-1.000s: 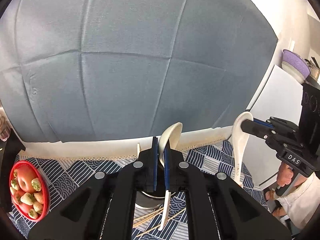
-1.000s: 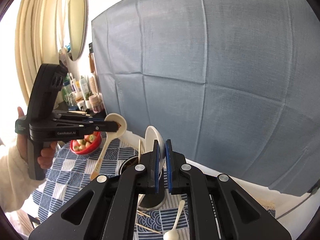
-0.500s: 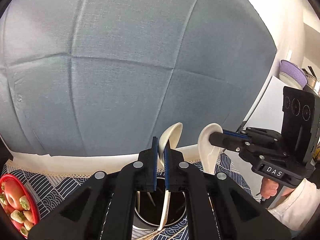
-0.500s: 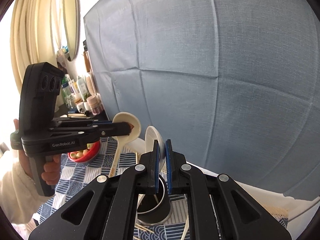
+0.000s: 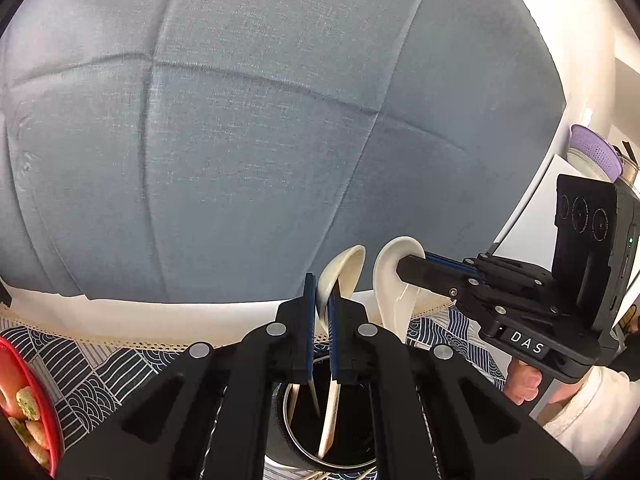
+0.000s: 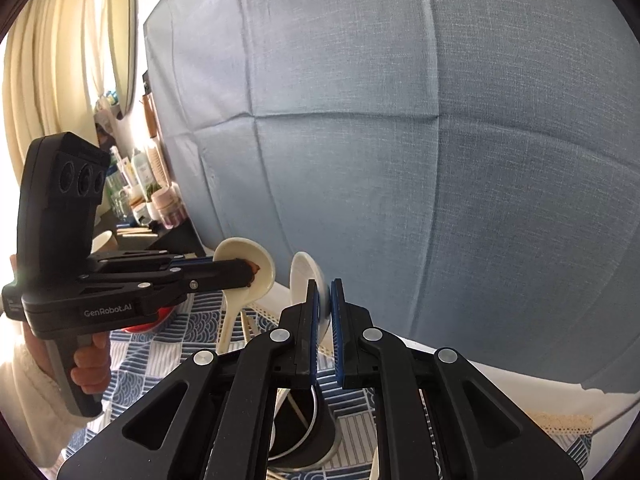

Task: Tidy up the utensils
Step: 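Lower the white spoon into the holder with the right gripper while the left lowers the bear-print spoon, both open, then withdraw both tools from the holder and move them toward the loose chopsticks, then close the right gripper on one wooden chopstick while the left closes on another, then lift the chopstick upright with the right gripper while the left lifts its chopstick over the holder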

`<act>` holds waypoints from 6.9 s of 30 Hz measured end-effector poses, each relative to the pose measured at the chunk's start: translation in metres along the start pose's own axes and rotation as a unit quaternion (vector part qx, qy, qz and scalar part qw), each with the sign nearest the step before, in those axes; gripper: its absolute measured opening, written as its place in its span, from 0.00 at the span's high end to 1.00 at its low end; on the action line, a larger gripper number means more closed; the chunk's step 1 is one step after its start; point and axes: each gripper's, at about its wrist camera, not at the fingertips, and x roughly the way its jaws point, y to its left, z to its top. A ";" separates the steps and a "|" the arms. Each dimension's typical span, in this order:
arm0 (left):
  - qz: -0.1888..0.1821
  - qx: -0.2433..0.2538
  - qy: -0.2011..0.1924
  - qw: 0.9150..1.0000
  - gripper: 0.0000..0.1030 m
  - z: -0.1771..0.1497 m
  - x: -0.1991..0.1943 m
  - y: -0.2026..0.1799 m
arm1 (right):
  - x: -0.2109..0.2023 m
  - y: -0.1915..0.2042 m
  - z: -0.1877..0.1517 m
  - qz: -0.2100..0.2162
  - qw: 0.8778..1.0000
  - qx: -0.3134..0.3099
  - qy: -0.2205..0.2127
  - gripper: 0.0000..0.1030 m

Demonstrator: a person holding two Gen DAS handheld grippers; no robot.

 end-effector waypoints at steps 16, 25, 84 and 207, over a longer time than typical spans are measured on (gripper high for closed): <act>0.059 -0.016 -0.019 0.998 0.14 -0.019 -0.042 0.023 | -0.033 0.002 -0.018 -0.015 0.999 -0.033 0.007 0.17; 0.101 -0.009 -0.001 0.995 0.06 -0.039 -0.075 0.026 | -0.057 0.004 -0.038 -0.014 1.000 -0.007 0.013 0.17; 0.047 0.147 0.244 0.957 0.06 -0.145 -0.010 0.061 | -0.079 0.023 -0.182 -0.177 0.960 0.166 0.138 0.16; 0.178 0.224 0.380 0.880 0.95 -0.162 -0.124 0.033 | -0.095 -0.020 -0.144 -0.108 0.969 0.170 0.142 0.96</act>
